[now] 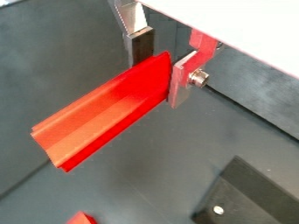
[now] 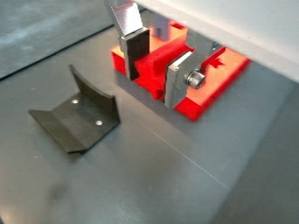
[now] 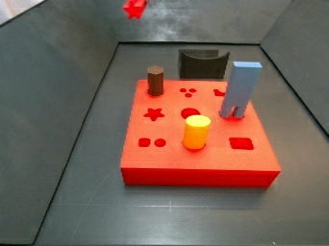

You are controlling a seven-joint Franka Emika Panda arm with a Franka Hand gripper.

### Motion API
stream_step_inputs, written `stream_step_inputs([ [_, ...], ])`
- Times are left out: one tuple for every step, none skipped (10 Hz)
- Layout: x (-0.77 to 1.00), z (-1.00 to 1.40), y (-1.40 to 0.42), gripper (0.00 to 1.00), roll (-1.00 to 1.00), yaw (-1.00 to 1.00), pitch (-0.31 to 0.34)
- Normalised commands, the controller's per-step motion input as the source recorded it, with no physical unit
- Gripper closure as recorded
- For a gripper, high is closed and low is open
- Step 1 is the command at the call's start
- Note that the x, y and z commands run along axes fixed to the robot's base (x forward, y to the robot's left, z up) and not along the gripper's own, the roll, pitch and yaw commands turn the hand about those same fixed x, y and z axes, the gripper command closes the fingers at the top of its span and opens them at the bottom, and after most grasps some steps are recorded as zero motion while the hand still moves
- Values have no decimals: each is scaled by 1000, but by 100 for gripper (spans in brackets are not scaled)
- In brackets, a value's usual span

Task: Pick up the star object. Move up. Place the star object on the fixture. Regrasp the star object. Move to above the board. Insert the star object.
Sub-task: Place the star object on the fixture.

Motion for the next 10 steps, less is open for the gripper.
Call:
stream_step_inputs([
  [1000,-28,64,100,-148,138,4],
  [1000,-29,61,100,-140,100,13],
  [1000,-29,58,100,-121,66,26],
  [1000,-29,54,100,-105,41,42],
  [1000,-28,51,100,-99,30,54],
  [1000,-27,47,100,-97,26,66],
  [1000,-24,43,100,-97,24,81],
  [1000,-21,39,100,-97,23,91],
  [1000,0,429,100,-1000,33,236],
  [1000,4,442,100,-1000,25,240],
])
